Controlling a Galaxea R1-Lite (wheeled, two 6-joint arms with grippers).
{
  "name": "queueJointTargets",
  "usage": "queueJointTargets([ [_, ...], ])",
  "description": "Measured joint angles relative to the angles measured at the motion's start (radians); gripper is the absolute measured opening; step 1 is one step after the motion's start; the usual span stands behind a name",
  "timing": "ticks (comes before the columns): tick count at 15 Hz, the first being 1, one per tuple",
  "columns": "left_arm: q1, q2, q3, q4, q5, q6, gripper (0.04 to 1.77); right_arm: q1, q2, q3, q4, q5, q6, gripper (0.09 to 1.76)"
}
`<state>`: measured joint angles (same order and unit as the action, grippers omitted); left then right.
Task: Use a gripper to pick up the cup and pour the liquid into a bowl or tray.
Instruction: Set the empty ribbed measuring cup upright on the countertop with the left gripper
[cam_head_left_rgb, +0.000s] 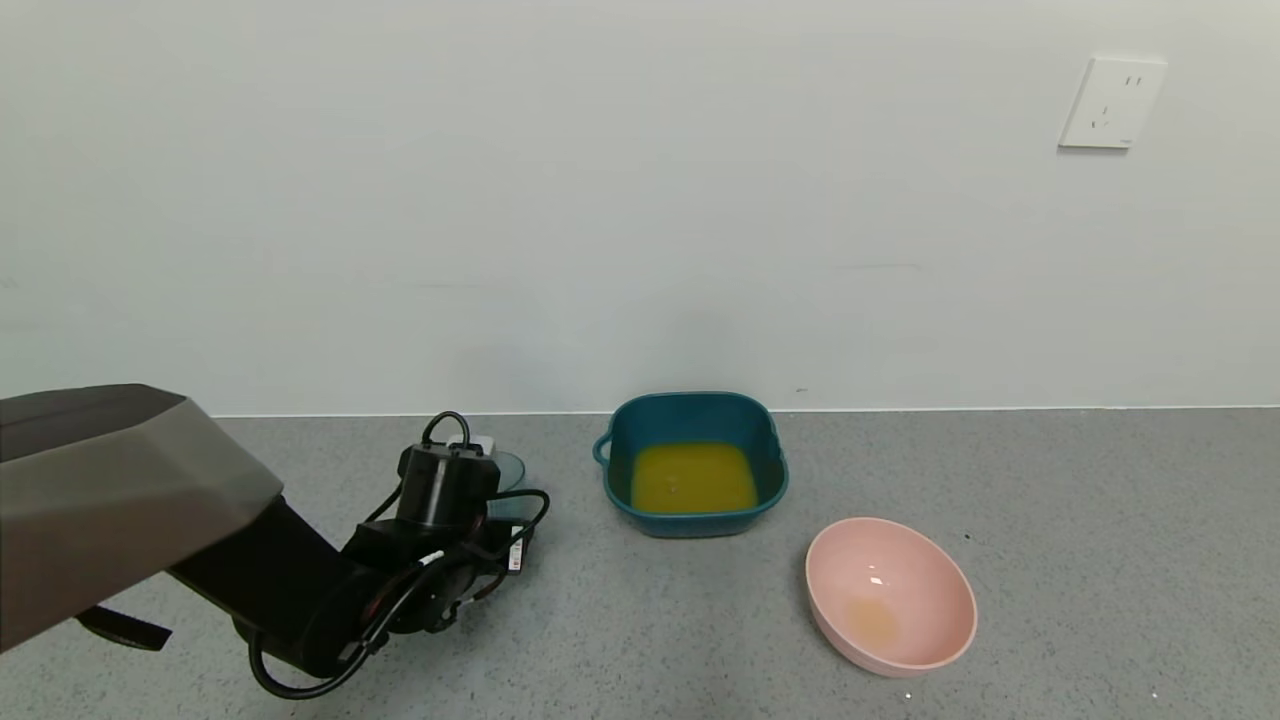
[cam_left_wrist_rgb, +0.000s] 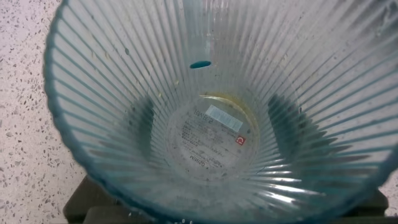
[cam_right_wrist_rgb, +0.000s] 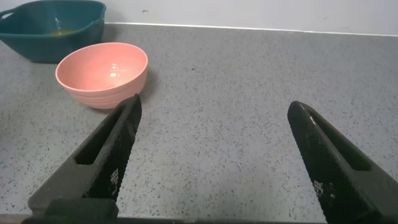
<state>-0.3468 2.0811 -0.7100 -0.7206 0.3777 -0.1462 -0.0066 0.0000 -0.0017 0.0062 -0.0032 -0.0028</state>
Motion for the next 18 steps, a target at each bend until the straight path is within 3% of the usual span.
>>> queueJointTargets([
  [7,0.000,0.009,-0.005,0.000,0.000,-0.002,1.52,0.000,0.000,0.000,0.000,0.000,0.000,1.71],
  [18,-0.002,-0.030,0.020,0.006,0.004,0.002,1.67,0.000,0.000,0.000,0.000,0.000,0.000,1.71],
])
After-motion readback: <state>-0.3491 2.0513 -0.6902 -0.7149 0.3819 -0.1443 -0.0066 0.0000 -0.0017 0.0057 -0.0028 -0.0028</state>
